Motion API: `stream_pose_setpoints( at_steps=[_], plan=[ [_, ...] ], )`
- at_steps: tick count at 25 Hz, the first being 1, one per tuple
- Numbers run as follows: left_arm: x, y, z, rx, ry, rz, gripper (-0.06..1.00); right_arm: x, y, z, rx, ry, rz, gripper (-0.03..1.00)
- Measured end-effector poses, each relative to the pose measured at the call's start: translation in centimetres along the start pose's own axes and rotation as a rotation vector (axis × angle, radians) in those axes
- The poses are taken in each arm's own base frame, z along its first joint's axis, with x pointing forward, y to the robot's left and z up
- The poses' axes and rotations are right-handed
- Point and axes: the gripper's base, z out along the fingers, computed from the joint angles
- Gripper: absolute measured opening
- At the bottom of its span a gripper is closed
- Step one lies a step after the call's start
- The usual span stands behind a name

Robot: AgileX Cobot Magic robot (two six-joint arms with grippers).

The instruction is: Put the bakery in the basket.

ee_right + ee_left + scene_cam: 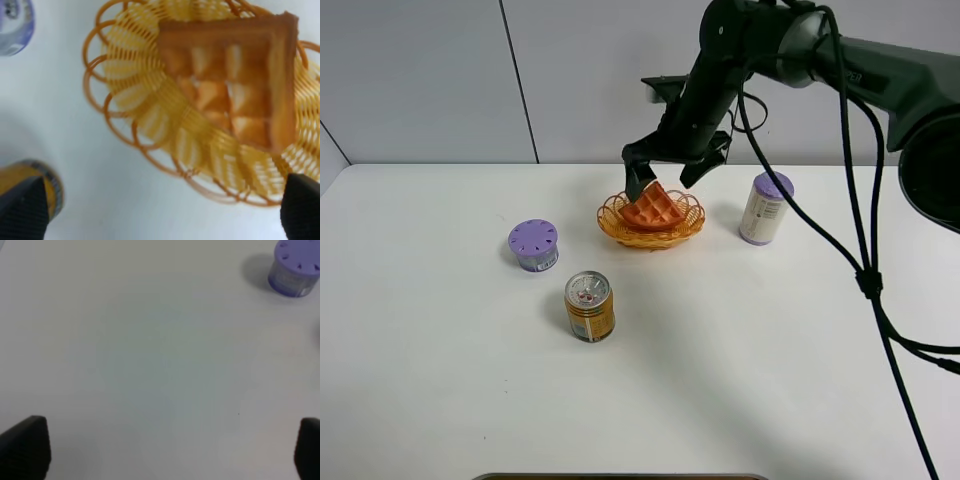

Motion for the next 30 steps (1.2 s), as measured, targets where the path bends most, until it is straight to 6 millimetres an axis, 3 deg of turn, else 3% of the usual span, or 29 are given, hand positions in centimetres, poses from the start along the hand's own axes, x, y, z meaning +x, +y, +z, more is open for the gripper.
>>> stream_pose_setpoints(
  at_steps=[3,8,12,15,20,25,30],
  plan=[
    [0.0,0.0,0.0,0.0,0.0,0.0,0.99,-0.9,0.5,-2.7,0.025,-0.069,0.002,0.91],
    [0.0,0.0,0.0,0.0,0.0,0.0,0.99,-0.6,1.5,-8.2,0.072,-0.176,-0.014,0.91],
    [0.0,0.0,0.0,0.0,0.0,0.0,0.99,0.5,2.8,-13.6,0.091,-0.281,-0.04,0.91],
    [0.0,0.0,0.0,0.0,0.0,0.0,0.99,2.5,3.7,-17.0,0.108,-0.328,-0.052,0.91],
    [0.0,0.0,0.0,0.0,0.0,0.0,0.99,8.8,4.5,-20.9,0.153,-0.329,-0.039,0.91],
    [0.0,0.0,0.0,0.0,0.0,0.0,0.99,17.3,5.7,-25.0,0.165,-0.396,-0.027,0.91],
    [0.0,0.0,0.0,0.0,0.0,0.0,0.99,25.4,6.1,-27.2,0.19,-0.493,0.02,0.91]
  ],
)
